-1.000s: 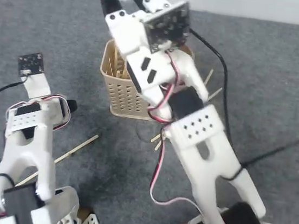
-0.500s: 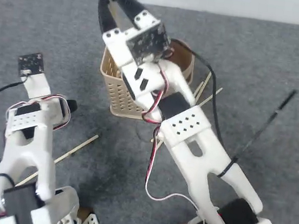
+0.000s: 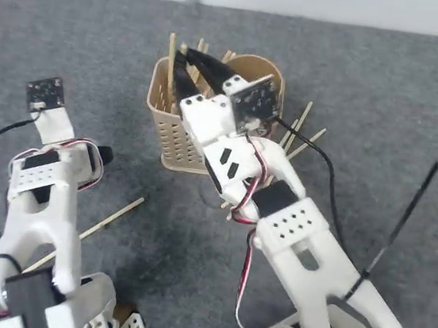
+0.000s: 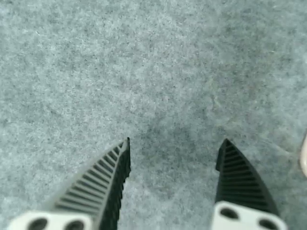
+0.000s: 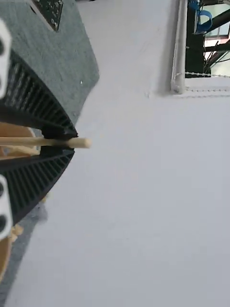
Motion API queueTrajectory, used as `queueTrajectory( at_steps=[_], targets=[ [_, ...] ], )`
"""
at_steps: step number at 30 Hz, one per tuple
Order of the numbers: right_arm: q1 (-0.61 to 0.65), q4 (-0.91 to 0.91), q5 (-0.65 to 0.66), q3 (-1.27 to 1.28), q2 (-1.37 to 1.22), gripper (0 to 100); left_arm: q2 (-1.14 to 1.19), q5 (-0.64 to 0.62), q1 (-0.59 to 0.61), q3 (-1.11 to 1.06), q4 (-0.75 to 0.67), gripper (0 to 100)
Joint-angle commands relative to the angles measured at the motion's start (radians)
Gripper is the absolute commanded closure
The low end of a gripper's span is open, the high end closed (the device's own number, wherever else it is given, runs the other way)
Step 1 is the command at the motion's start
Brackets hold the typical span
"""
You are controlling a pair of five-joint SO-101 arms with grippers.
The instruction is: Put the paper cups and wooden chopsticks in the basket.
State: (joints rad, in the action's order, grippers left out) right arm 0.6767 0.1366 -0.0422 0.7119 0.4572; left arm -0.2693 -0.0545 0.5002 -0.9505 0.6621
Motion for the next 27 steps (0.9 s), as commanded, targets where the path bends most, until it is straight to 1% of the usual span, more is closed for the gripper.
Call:
queueTrajectory(
  at_steps=[1, 5, 10, 13, 19, 24, 27],
  targets=[
    [-0.024, -0.104, -0.054, -0.011, 0.064, 99.0, -0.003, 0.006, -0.012, 0.044, -0.015, 72],
    [-0.024, -0.197, -0.055, -0.043, 0.062, 98.8, -0.003, 0.006, -0.012, 0.044, -0.015, 72],
    [-0.022, -0.364, -0.058, -0.127, 0.061, 98.8, -0.003, 0.006, -0.012, 0.042, -0.015, 72],
    [-0.008, -0.398, -0.060, -0.127, 0.059, 99.1, -0.003, 0.006, -0.011, 0.042, -0.015, 72],
    [-0.001, -0.401, -0.058, -0.146, 0.061, 98.3, -0.003, 0.006, -0.011, 0.042, -0.015, 72],
    [-0.004, -0.417, -0.060, -0.215, 0.077, 88.7, -0.002, 0.006, -0.011, 0.042, -0.015, 72],
    [-0.022, -0.535, -0.130, -0.347, 0.124, 88.7, -0.002, 0.006, -0.011, 0.042, -0.015, 72]
  ],
)
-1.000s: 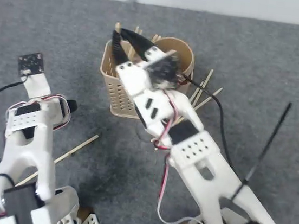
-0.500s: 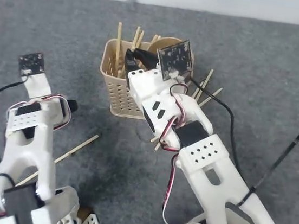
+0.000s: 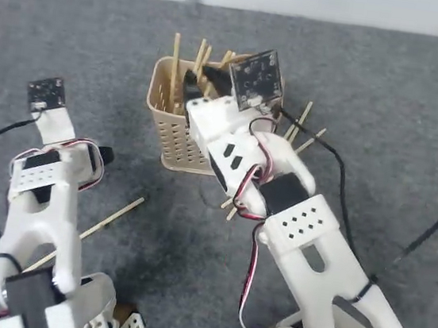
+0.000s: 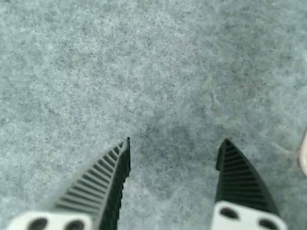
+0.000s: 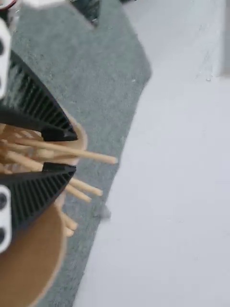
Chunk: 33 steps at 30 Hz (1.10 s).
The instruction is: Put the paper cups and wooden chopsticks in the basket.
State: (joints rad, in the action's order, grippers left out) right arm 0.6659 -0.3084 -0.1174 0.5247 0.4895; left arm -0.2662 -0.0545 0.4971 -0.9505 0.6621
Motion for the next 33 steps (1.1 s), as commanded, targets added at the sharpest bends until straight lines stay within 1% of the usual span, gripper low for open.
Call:
queueTrajectory(
  at_steps=[1, 4, 6, 8, 15, 17, 19, 21, 23, 29, 33],
  targets=[
    [-0.019, -0.139, -0.083, -0.209, 0.108, 88.7, -0.005, 0.006, -0.008, 0.042, -0.015, 72],
    [-0.036, -0.271, -0.137, -0.354, 0.134, 88.7, -0.005, 0.006, -0.008, 0.042, -0.015, 72],
    [-0.074, -0.352, -0.164, -0.425, 0.159, 88.7, -0.005, 0.008, -0.006, 0.042, -0.015, 72],
    [-0.114, -0.438, -0.221, -0.480, 0.183, 88.7, -0.005, 0.008, -0.006, 0.041, -0.015, 72],
    [-0.351, -0.776, -0.494, -0.520, 0.251, 88.7, -0.006, 0.009, -0.006, 0.039, -0.015, 72],
    [-0.430, -0.855, -0.543, -0.516, 0.251, 88.7, -0.006, 0.011, -0.006, 0.038, -0.012, 72],
    [-0.492, -0.889, -0.566, -0.473, 0.251, 88.7, -0.006, 0.011, -0.006, 0.038, -0.012, 72],
    [-0.535, -0.885, -0.571, -0.397, 0.251, 88.7, -0.008, 0.011, -0.006, 0.038, -0.011, 72],
    [-0.556, -0.843, -0.571, -0.296, 0.249, 88.7, -0.008, 0.012, -0.006, 0.036, -0.011, 72],
    [-0.565, -0.573, -0.572, 0.015, 0.159, 88.7, -0.008, 0.012, -0.006, 0.036, -0.011, 72],
    [-0.567, -0.441, -0.577, 0.071, 0.019, 88.7, -0.008, 0.012, -0.006, 0.036, -0.011, 72]
  ],
)
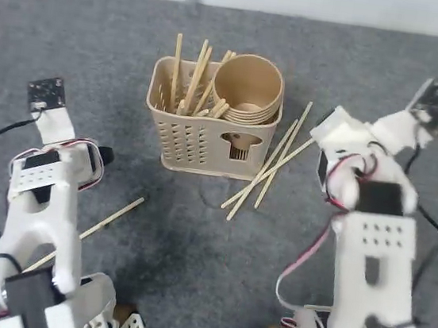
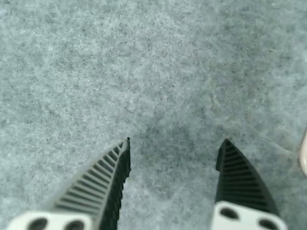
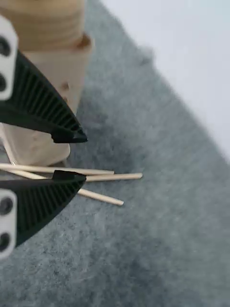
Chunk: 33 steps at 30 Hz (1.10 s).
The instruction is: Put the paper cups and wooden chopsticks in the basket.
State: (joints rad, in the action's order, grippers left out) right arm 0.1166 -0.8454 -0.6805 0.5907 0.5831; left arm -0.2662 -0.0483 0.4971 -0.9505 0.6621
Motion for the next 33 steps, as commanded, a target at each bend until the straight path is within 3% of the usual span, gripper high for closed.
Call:
queueTrajectory(
  at_steps=[1, 14, 23, 33],
  targets=[
    [-0.018, 0.116, -0.031, 0.005, -0.119, 88.7, -0.006, 0.006, -0.006, 0.036, -0.011, 72],
    [-0.025, 0.166, -0.066, -0.348, -0.671, 88.7, -0.005, 0.006, -0.011, 0.039, -0.014, 72],
    [-0.134, 0.209, -0.069, -0.586, -1.040, 88.7, -0.005, 0.006, -0.011, 0.039, -0.014, 72],
    [-0.137, 0.130, -0.071, -0.628, -1.010, 88.7, -0.005, 0.006, -0.011, 0.039, -0.014, 72]
  ],
)
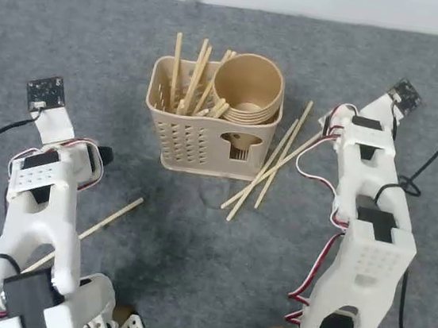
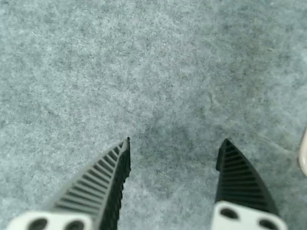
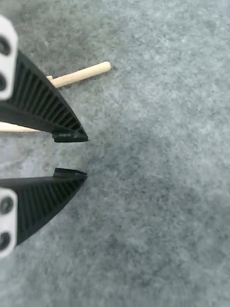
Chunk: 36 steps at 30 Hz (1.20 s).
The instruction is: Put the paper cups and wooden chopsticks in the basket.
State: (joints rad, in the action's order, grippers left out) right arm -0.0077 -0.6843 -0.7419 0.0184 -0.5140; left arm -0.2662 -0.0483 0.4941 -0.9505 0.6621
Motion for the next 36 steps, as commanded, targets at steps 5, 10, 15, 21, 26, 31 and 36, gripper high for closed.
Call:
queueTrajectory(
  at_steps=[5, 10, 15, 21, 26, 31, 36],
  targets=[
    [-0.004, -0.085, -0.009, -0.052, 0.127, 88.7, -0.005, 0.006, -0.008, 0.038, -0.014, 72],
    [0.008, -0.090, -0.009, -0.052, 0.145, 88.7, -0.005, 0.006, -0.009, 0.038, -0.014, 72],
    [0.022, -0.116, -0.009, -0.049, 0.182, 88.7, -0.005, 0.008, -0.029, 0.038, -0.014, 72],
    [0.061, -0.111, -0.009, -0.049, 0.179, 88.7, -0.005, 0.008, -0.029, 0.038, -0.014, 72],
    [0.061, -0.110, -0.011, -0.049, 0.171, 88.7, -0.005, 0.008, -0.031, 0.038, -0.014, 72],
    [0.056, -0.041, -0.011, -0.052, 0.097, 88.7, -0.005, 0.008, -0.031, 0.038, -0.012, 72],
    [0.054, -0.028, -0.011, -0.052, 0.079, 88.7, -0.005, 0.008, -0.029, 0.038, -0.012, 72]
  ],
)
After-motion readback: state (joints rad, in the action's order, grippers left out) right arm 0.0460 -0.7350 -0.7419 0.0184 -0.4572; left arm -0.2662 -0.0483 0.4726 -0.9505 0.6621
